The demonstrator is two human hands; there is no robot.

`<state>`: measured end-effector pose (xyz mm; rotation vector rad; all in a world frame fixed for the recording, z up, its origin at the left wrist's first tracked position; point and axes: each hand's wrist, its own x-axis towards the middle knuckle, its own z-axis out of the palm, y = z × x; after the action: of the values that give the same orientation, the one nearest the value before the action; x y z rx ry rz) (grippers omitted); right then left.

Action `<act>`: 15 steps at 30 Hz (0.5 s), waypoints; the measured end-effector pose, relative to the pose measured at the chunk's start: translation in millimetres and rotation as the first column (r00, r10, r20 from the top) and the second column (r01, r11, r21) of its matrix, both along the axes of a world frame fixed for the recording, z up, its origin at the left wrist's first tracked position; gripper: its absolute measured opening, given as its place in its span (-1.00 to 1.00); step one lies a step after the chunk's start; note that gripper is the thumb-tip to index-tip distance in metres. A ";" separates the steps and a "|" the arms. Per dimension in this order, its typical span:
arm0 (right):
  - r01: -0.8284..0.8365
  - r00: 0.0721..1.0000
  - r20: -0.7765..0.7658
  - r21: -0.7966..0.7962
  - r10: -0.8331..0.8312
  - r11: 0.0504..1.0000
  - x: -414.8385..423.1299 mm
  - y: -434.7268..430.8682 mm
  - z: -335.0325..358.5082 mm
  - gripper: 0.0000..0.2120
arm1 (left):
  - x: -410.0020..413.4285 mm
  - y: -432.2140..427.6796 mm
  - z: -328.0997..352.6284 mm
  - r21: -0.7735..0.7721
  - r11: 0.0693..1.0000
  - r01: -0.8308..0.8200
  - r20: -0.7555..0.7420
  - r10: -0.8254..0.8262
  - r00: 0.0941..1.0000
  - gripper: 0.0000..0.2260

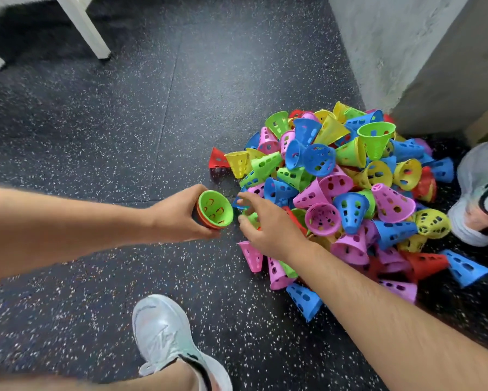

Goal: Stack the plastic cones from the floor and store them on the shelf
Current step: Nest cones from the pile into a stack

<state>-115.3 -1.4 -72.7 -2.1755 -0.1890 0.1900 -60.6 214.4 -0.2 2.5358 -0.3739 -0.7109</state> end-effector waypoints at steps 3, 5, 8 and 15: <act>0.005 1.000 -0.010 -0.255 -0.007 0.967 -3.5 2.9 -14.5 -0.70 | -8.9 5.9 2.7 -0.015 0.999 0.041 -0.040 -0.042 0.998 -0.40; -0.102 0.995 -0.050 -0.526 0.088 0.844 -9.9 2.7 -27.5 -0.73 | -17.0 3.3 -4.5 -0.019 0.998 0.055 -0.063 -0.056 0.996 -0.38; -0.181 0.974 -0.042 -0.736 0.222 0.652 -21.7 7.1 -45.3 -0.77 | -27.5 -6.9 -20.2 -0.072 0.997 0.019 -0.085 -0.025 0.996 -0.43; -0.130 0.970 0.015 -0.810 0.242 0.572 -21.7 19.2 -53.7 -0.59 | -24.7 -10.8 -31.9 -0.034 0.999 -0.023 -0.126 0.019 0.992 -0.41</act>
<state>-137.1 17.9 -126.4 -3.1013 -0.4871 0.3032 -85.4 203.6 -32.1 2.4430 -0.3134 -0.8432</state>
